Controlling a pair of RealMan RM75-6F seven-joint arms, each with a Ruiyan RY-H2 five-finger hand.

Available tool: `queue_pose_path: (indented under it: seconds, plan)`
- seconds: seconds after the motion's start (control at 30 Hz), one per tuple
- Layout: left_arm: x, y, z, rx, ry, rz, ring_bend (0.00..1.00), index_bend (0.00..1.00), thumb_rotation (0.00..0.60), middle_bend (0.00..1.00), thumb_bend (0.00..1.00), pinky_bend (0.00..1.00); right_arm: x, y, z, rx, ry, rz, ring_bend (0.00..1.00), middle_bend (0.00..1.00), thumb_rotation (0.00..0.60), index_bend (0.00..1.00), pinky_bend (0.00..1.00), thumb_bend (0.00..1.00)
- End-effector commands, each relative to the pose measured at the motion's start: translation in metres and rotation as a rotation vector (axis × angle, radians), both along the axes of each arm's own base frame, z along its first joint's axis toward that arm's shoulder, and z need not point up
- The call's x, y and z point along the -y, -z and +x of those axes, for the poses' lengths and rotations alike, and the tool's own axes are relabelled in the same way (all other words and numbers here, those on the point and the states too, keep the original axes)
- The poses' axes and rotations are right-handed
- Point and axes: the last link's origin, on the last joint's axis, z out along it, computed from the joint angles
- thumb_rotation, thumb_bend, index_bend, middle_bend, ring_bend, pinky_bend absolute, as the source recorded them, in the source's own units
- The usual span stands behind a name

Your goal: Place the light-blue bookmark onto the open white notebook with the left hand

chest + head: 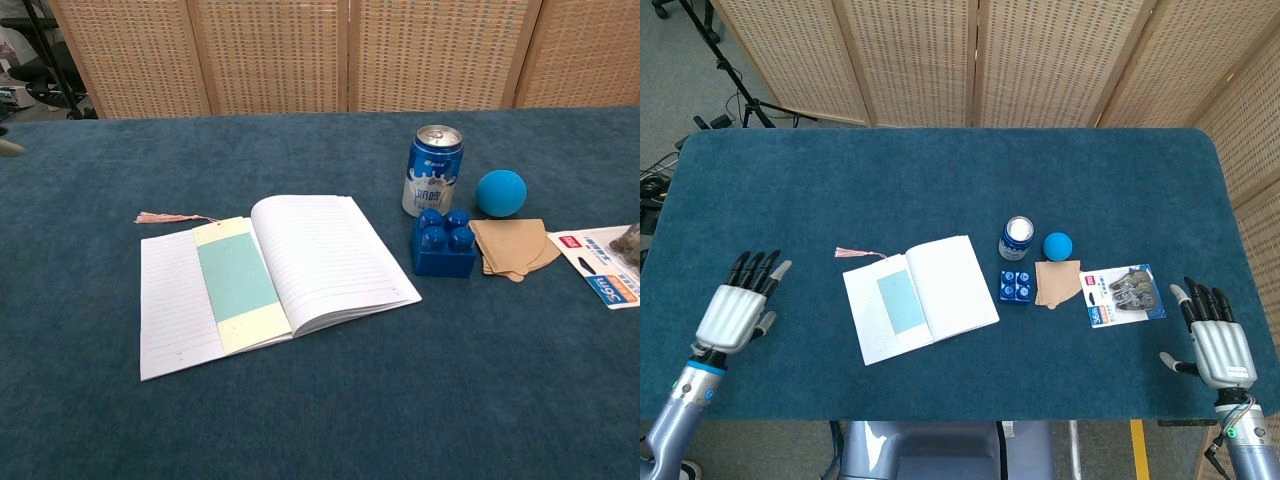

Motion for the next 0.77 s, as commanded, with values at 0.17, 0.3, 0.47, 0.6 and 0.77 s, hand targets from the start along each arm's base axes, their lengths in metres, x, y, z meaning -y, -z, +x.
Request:
queue_pose_path:
  seconds: [0.17,0.3,0.47,0.6,0.77]
  plan:
    - [0.035,-0.014,-0.026,0.047,-0.067,0.055,0.00,0.00,0.600,0.00,0.31,0.00,0.001,0.007,0.005,-0.009,-0.016,0.018,0.00,0.00,0.600,0.03,0.00,0.10]
    - [0.040,-0.023,-0.025,0.080,-0.051,0.085,0.00,0.00,0.600,0.00,0.31,0.00,0.002,0.010,0.008,-0.014,-0.034,0.029,0.00,0.00,0.600,0.03,0.00,0.10]
    - [0.044,-0.025,-0.025,0.086,-0.041,0.082,0.00,0.00,0.600,0.00,0.31,0.00,-0.001,0.014,0.010,-0.020,-0.043,0.046,0.00,0.00,0.600,0.03,0.00,0.10]
    - [0.045,-0.026,-0.025,0.099,-0.040,0.079,0.00,0.00,0.600,0.00,0.29,0.00,-0.001,0.015,0.011,-0.026,-0.045,0.053,0.00,0.00,0.600,0.03,0.00,0.10]
    - [0.045,-0.028,-0.026,0.099,-0.039,0.074,0.00,0.00,0.600,0.00,0.05,0.00,-0.003,0.016,0.014,-0.028,-0.065,0.048,0.00,0.00,0.600,0.03,0.00,0.10]
